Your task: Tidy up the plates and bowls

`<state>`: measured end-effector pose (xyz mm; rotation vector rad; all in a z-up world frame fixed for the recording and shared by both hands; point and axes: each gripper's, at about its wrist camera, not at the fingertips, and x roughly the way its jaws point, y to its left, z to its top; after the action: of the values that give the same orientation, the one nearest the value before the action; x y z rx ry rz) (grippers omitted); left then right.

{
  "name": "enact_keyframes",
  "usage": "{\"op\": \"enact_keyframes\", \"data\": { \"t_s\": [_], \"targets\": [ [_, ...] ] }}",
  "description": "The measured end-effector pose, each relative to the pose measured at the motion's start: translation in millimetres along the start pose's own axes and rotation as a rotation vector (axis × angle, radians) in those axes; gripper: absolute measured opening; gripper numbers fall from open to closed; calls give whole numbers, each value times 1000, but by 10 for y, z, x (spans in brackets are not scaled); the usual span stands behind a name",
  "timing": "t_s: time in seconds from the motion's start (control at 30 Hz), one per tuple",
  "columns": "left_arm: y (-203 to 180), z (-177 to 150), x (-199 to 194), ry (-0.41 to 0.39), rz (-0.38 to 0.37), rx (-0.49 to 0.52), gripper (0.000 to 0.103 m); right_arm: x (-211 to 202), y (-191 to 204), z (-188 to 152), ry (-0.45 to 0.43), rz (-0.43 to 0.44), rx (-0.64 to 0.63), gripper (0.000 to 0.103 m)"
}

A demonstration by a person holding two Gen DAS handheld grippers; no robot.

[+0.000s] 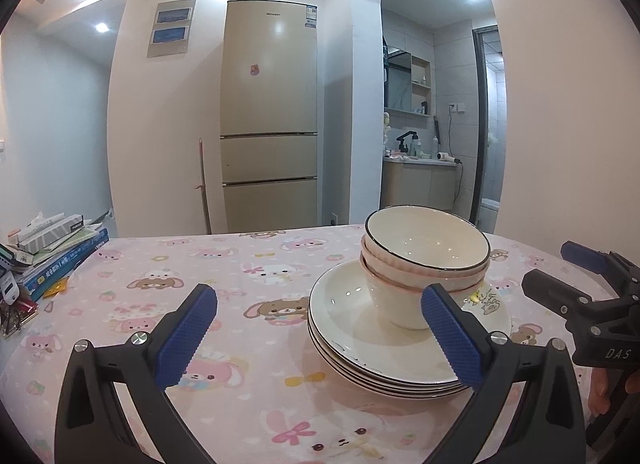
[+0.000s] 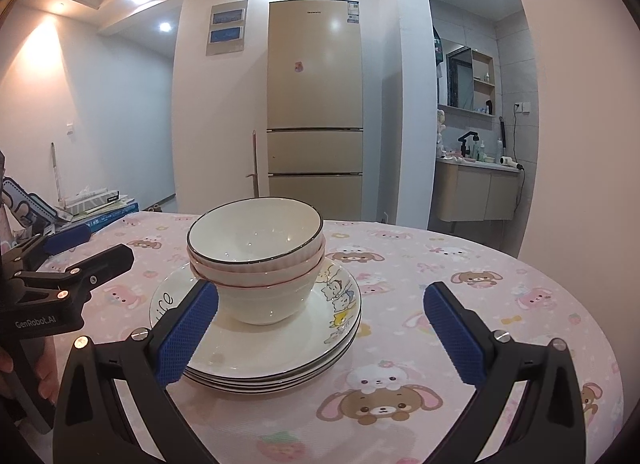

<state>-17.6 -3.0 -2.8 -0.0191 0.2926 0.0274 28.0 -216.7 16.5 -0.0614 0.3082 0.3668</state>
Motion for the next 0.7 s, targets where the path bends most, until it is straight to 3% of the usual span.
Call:
{"op": "enact_keyframes", "data": {
  "t_s": [0.7],
  "targets": [
    [119,8,67,12,10,-24,103,-9,-4,0,1,0,0,103]
  ]
}}
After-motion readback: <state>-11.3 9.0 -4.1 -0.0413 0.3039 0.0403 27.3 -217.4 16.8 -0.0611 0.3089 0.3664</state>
